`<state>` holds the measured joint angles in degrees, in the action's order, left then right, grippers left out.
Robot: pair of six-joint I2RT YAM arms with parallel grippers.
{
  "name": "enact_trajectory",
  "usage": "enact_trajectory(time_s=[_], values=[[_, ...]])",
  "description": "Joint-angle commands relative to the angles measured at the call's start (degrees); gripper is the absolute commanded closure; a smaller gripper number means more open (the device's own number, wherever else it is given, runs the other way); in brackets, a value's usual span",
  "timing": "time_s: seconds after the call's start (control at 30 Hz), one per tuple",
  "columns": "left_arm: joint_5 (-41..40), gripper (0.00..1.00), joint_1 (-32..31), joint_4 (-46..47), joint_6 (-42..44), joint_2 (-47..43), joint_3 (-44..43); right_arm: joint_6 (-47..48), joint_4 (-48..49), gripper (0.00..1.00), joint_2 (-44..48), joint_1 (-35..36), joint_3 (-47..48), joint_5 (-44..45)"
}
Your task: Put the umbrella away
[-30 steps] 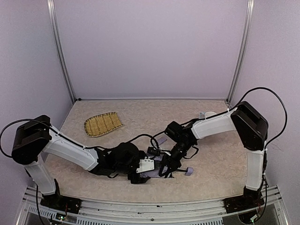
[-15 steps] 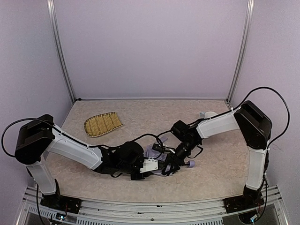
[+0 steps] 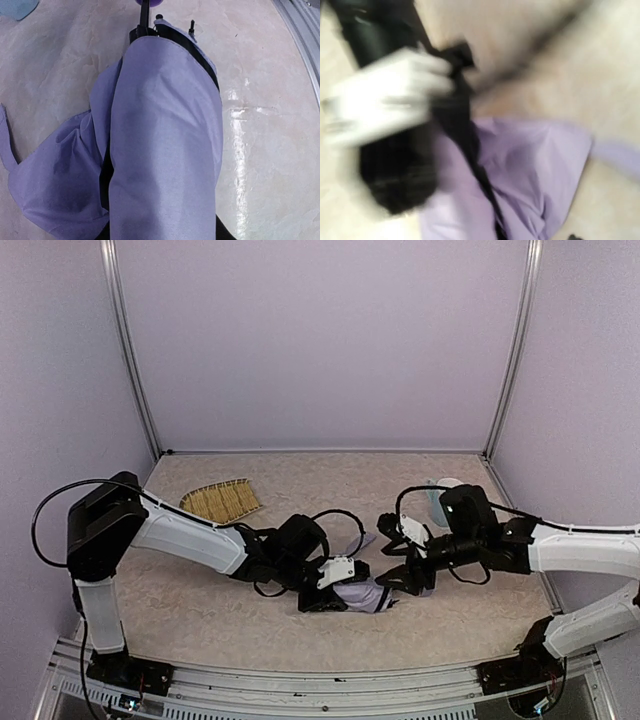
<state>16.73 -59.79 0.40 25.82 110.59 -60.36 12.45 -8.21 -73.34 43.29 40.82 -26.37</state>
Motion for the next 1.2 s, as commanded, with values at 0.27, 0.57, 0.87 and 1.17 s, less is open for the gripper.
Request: enact_trajectory(time_s=[0.27,0.57,0.87,1.17], values=[[15.54,0.76,3.69,-29.07,-3.05,16.39,-8.39,16.54,18.16,0.28,15.40,20.53,-16.72,34.34],[17.16,0.76,4.42,-30.67,-2.04,16.98,-9.30,17.62,13.18,0.22,-4.95,24.30,-9.81,43.96],[18.50,0.76,4.50,-32.84,-0.02,17.40,-10.19,20.03,13.59,0.31,-15.68,24.31,-6.03,45.19],[22.39,0.73,4.43,-35.43,4.06,16.59,-10.18,19.04,8.46,0.66,-21.59,24.21,-3.94,43.16]])
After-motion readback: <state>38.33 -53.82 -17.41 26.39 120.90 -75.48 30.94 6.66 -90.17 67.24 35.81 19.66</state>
